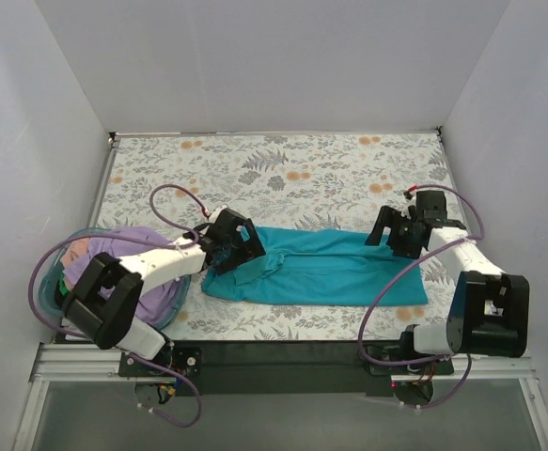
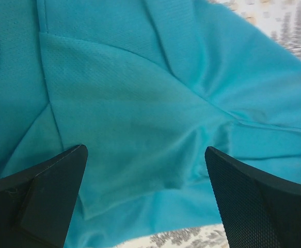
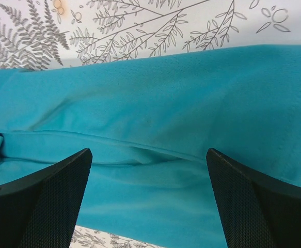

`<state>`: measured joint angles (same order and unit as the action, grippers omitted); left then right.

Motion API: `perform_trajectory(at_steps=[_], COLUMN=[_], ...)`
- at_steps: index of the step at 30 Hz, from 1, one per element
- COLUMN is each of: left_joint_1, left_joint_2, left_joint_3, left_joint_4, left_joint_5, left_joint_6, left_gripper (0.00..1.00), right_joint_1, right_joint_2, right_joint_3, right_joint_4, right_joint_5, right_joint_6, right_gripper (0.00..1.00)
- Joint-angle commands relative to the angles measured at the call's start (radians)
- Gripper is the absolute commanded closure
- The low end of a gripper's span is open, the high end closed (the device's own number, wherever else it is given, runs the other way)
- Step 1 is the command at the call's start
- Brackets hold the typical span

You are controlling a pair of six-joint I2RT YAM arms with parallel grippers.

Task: Fold and stack the t-shirts
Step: Fold the tshirt

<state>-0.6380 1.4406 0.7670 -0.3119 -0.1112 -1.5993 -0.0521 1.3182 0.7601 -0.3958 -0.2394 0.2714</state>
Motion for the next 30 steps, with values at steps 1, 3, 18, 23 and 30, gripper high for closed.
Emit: perform_trajectory(at_steps=[1, 3, 18, 23, 30], left_joint_1=[0.012, 0.035, 0.239, 0.241, 0.242], left_joint_2=[0.076, 0.177, 0.918, 1.207, 1.297], left_joint_3=[0.041, 0.066, 0.994, 1.427, 1.536], left_joint_4=[0.040, 0.037, -0.173, -0.276, -0.080], left_joint_5=[0.007, 0.016, 0.060, 0.110, 0.254], left_joint_6=[0.006, -0.004, 0.097, 0.151, 0.069], left_gripper=[0.02, 0.02, 0.02, 0.02, 0.02], right_joint_1=[0.011, 0.012, 0.247, 0.402, 0.567], right_joint_2=[0.065, 0.076, -0.141, -0.284, -0.295], right_joint_3=[0.008, -0.027, -0.370, -0.462, -0.473], right_joint_4=[0.068, 0.069, 0.124, 0.146, 0.136], right_joint_5=[-0.038, -0.029, -0.124, -0.199, -0.244], right_joint_6=[-0.021, 0.005, 0.215, 0.318, 0.334], right_gripper=[0.01, 0.02, 0.02, 0.02, 0.02])
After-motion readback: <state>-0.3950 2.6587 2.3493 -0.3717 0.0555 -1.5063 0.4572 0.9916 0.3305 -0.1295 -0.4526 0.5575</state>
